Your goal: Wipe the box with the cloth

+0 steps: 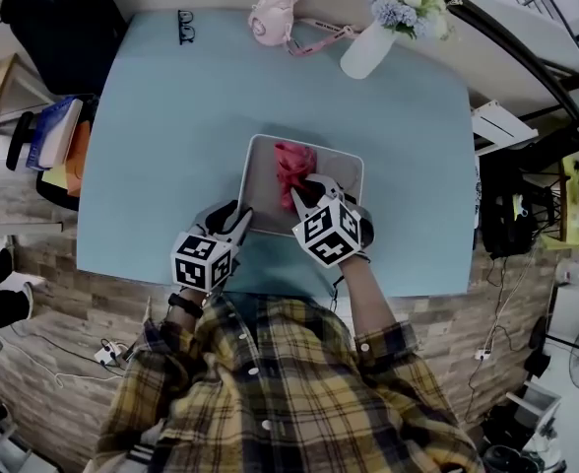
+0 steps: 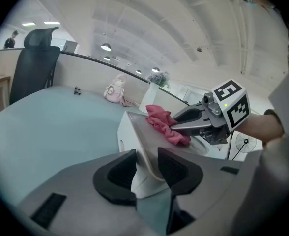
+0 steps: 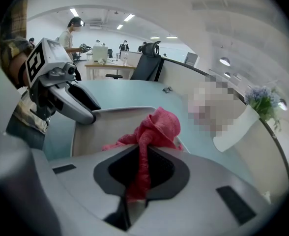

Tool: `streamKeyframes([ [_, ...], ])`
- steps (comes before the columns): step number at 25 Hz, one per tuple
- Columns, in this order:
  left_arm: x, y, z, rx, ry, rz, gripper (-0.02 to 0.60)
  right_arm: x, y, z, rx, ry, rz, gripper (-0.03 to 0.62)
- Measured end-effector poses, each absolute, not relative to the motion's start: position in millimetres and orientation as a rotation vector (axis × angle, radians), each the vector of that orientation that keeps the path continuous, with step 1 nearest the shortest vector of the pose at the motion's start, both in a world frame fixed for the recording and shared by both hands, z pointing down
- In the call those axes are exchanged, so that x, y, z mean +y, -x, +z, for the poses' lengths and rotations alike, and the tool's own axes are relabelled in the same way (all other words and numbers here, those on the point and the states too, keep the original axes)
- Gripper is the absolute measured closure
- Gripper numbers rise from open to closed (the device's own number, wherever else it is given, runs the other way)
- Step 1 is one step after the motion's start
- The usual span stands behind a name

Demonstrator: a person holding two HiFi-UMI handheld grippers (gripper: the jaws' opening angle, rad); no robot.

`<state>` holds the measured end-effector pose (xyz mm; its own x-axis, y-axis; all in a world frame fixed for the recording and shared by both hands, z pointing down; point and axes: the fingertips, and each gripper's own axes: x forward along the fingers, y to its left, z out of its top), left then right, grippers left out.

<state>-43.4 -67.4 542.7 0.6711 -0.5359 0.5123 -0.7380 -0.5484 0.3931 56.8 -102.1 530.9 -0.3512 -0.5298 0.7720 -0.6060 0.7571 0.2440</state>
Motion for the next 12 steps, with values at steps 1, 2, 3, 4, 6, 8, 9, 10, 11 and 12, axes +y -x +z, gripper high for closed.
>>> streamKeyframes([
  [1, -67, 43, 543, -0.979, -2.293, 0.449, 0.446, -101, -59, 531, -2.02, -0.853, 0.095, 0.548],
  [2, -67, 43, 543, -0.978, -2.292, 0.451, 0.446, -99, -61, 530, -2.012, -0.855, 0.089, 0.548],
  [3, -67, 42, 543, -0.977, -2.293, 0.452, 0.446, -98, -64, 529, -2.003, -0.859, 0.086, 0.548],
  [4, -66, 42, 543, -0.977, -2.293, 0.453, 0.446, -97, -68, 528, -1.992, -0.866, 0.085, 0.548],
  [6, -66, 42, 542, -0.976, -2.294, 0.453, 0.446, -95, -78, 526, -1.975, -0.887, 0.082, 0.548],
  [8, -66, 43, 542, -0.977, -2.295, 0.449, 0.446, -94, -87, 524, -1.968, -0.917, 0.087, 0.548],
  [9, -66, 43, 542, -0.976, -2.295, 0.448, 0.446, -93, -93, 523, -1.964, -0.934, 0.095, 0.548],
  [10, -66, 42, 542, -0.976, -2.296, 0.448, 0.446, -92, -98, 523, -1.957, -0.953, 0.106, 0.548],
  [11, -66, 42, 543, -0.974, -2.296, 0.448, 0.446, -91, -105, 523, -1.949, -0.972, 0.12, 0.548],
  [12, -66, 42, 543, -0.973, -2.297, 0.447, 0.446, -90, -112, 523, -1.94, -0.991, 0.134, 0.548],
])
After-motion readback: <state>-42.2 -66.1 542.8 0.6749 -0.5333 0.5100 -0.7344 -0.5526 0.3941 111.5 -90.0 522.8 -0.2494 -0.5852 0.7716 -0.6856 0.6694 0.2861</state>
